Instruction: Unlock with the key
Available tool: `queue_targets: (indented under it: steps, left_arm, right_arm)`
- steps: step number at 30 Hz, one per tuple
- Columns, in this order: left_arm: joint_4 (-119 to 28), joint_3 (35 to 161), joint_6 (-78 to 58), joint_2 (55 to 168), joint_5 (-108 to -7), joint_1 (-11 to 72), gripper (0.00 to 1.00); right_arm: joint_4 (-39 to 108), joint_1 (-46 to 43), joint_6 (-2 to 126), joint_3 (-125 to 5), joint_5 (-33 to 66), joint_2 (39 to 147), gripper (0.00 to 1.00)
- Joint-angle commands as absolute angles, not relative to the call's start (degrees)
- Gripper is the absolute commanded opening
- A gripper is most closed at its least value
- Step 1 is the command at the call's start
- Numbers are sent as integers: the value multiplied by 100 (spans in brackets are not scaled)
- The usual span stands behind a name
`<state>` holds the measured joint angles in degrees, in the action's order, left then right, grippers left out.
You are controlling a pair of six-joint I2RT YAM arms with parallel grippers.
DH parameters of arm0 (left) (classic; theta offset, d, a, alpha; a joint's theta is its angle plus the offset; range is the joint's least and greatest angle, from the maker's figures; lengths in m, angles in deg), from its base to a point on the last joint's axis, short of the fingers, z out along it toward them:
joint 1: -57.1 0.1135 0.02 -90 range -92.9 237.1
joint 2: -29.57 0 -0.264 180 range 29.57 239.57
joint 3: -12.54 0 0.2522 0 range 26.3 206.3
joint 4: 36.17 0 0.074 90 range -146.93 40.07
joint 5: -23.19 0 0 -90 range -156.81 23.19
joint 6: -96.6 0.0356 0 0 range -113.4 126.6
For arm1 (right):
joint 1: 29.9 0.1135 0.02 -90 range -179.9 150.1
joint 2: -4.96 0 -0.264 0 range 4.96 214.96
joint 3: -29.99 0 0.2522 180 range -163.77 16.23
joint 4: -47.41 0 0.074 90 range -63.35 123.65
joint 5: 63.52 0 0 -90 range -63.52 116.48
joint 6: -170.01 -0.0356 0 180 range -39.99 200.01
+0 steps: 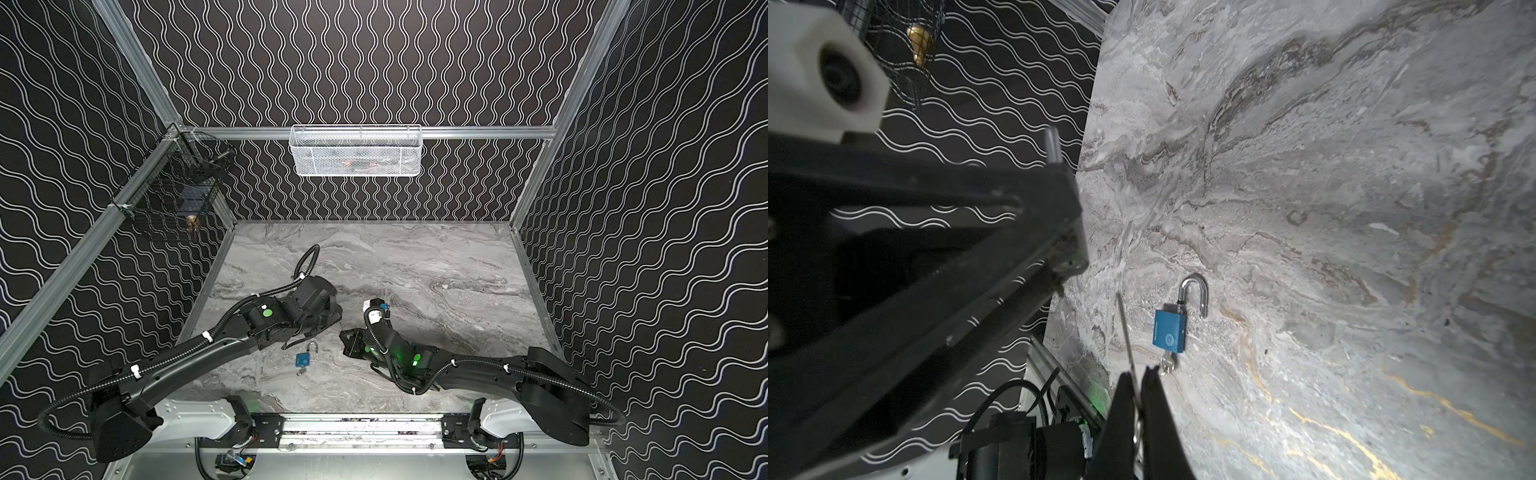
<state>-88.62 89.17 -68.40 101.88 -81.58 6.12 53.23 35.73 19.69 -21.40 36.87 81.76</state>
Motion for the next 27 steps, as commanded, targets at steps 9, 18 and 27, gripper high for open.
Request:
queue_targets:
  steps: [9, 18, 27]
  left_arm:
    - [-8966, 8943, -6882, 10138, -8397, 612, 18]
    - [-8895, 8958, -6831, 10171, -8327, 612, 17]
    - [-8808, 8976, -6802, 10226, -8239, 612, 17]
  right_arm:
    - [5626, 3625, 2174, -2328, 3930, 8243, 0]
    - [5576, 3640, 2183, -2334, 4058, 8193, 0]
    - [5526, 3629, 2139, -2394, 4122, 8273, 0]
